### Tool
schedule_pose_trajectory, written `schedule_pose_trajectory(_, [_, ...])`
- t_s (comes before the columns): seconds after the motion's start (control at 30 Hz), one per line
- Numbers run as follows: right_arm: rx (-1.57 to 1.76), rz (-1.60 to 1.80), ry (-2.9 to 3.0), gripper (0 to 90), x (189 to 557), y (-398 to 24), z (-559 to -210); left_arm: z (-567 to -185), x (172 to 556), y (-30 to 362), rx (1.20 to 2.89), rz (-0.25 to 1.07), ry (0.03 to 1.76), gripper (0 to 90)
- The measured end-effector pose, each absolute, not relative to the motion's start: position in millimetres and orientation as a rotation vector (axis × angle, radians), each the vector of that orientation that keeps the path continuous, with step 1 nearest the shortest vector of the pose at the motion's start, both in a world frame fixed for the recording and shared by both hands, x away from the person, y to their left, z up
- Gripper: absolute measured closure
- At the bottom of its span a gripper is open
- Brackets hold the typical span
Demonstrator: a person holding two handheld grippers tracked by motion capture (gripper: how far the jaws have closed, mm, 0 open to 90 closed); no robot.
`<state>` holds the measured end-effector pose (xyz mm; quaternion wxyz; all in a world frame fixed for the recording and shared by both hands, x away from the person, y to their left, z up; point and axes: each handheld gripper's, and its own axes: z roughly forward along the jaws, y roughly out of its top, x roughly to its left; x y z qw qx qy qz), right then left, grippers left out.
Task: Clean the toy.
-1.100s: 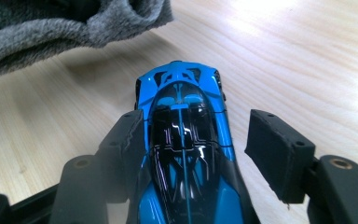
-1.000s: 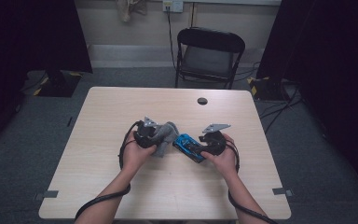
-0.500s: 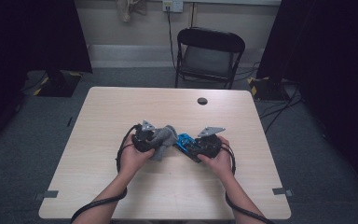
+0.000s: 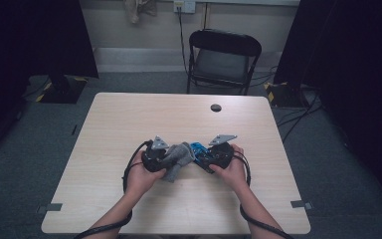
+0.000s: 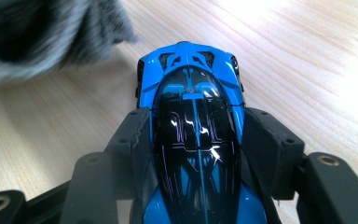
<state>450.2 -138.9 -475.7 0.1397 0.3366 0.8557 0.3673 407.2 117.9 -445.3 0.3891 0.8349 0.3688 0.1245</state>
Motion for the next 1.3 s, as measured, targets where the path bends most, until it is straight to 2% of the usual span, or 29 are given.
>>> schedule_pose_trajectory(0.27, [0.979, 1.046, 2.497, 43.0, 453, -138, -474, -447, 385, 100, 2.158, 0.252, 0.84, 73.8])
schedule_pose_trajectory(0.43, [0.979, 1.046, 2.507, 43.1, 454, -139, -473, -453, 371, 73, 2.177, 0.16, 0.757, 73.8])
schedule_pose_trajectory(0.87, [0.982, 1.057, 2.519, 43.4, 455, -141, -473, -473, 354, 46, 2.202, 0.0, 0.671, 74.3])
schedule_pose_trajectory(1.13, [0.979, 1.064, 2.509, 43.3, 454, -141, -474, -480, 357, 32, 2.255, 0.025, 0.642, 74.1])
schedule_pose_trajectory(1.3, [0.984, 1.066, 2.506, 43.3, 453, -142, -474, -484, 374, 33, 2.229, 0.027, 0.729, 74.0])
